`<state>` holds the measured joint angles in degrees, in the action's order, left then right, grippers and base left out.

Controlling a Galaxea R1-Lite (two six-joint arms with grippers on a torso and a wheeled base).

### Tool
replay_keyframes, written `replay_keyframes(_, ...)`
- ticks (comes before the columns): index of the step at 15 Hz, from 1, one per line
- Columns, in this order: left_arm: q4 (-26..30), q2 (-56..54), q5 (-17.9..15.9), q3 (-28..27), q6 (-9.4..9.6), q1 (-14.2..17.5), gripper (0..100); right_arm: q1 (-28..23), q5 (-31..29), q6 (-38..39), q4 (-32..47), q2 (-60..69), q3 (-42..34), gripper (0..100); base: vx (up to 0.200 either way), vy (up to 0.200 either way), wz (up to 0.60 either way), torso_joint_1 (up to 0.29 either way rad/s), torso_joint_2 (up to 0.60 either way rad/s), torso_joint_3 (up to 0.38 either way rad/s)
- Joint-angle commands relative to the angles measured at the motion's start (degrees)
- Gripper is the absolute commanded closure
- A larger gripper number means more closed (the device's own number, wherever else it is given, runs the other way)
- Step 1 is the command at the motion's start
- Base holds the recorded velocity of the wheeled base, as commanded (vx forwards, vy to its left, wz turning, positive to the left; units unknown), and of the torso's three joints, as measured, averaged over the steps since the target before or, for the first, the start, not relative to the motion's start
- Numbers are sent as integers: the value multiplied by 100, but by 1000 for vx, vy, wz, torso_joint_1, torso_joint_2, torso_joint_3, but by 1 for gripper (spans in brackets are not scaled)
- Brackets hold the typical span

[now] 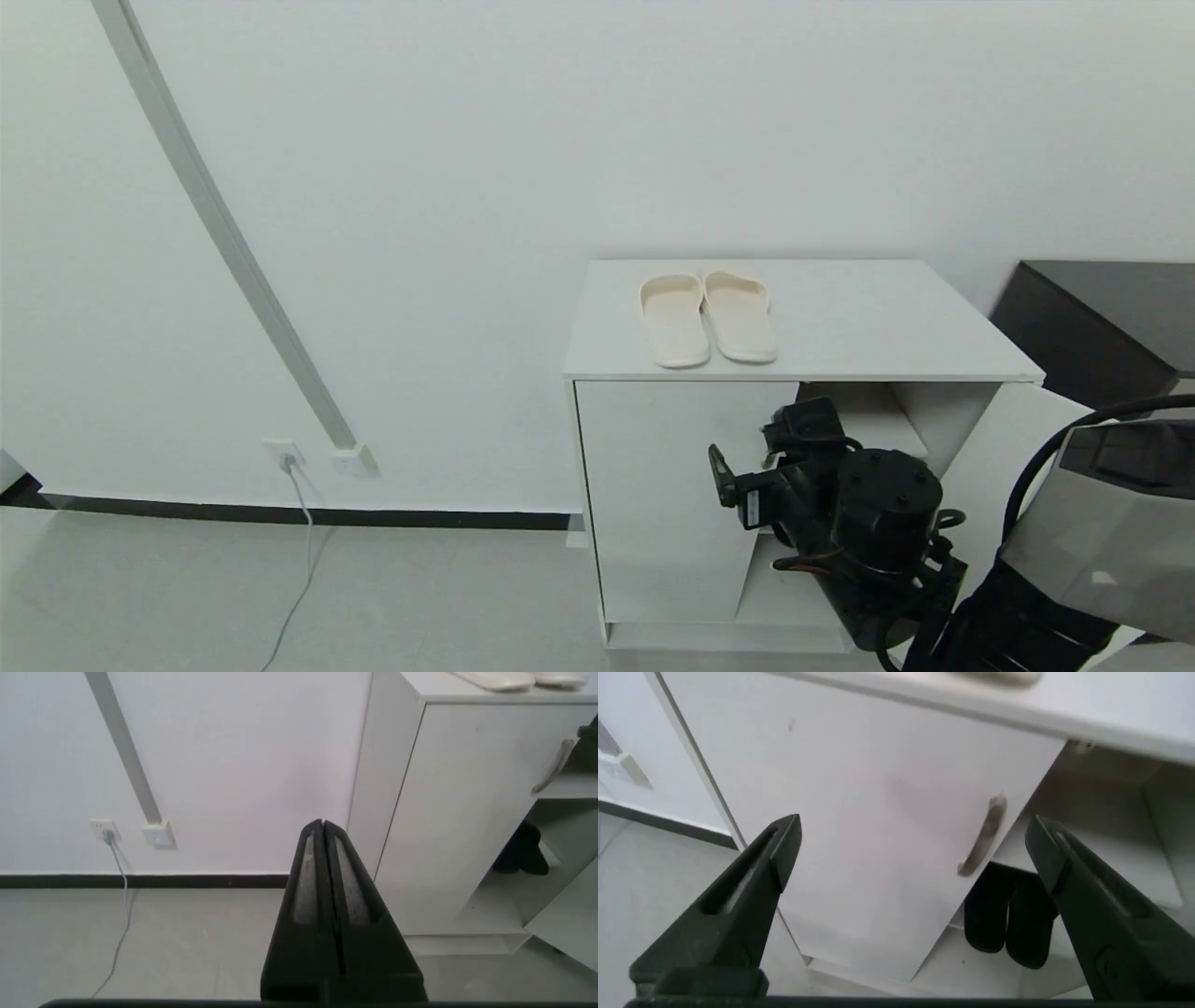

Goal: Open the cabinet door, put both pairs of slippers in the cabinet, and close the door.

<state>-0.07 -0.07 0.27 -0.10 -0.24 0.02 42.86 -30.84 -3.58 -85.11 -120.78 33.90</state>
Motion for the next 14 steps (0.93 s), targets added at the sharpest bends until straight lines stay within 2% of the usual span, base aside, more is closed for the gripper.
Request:
replay_keyframes(1, -1, 7, 0, 1, -2, -2, 100, 12, -1, -2, -5, -7, 2, 0, 0, 0, 0, 256, -593, -315)
replay_keyframes(5, -1, 7, 0, 1, -2, 6, 100, 20, 140, -11, -23, -24, -15, 0, 0, 0, 0, 182, -398, -212)
replay_keyframes(8, -1, 7, 0, 1, -2, 6, 100, 38, 272, -195, -427, -138, -68, 0, 0, 0, 0, 14, -24, -15)
replay_keyframes(10, -1, 7, 0, 1, -2, 6, 100, 117, 272, -292, -401, -24, 29, 0, 0, 0, 0, 0, 0, 0)
replay_keyframes(12, -1, 7, 0, 1, -2, 6, 100, 117, 272, -99, 241, 169, 275, 0, 0, 0, 0, 0, 0, 0)
replay_keyframes(14, -1, 7, 0, 1, -2, 6, 100, 135, 272, 279, 1331, 538, 521, 0, 0, 0, 0, 0, 0, 0)
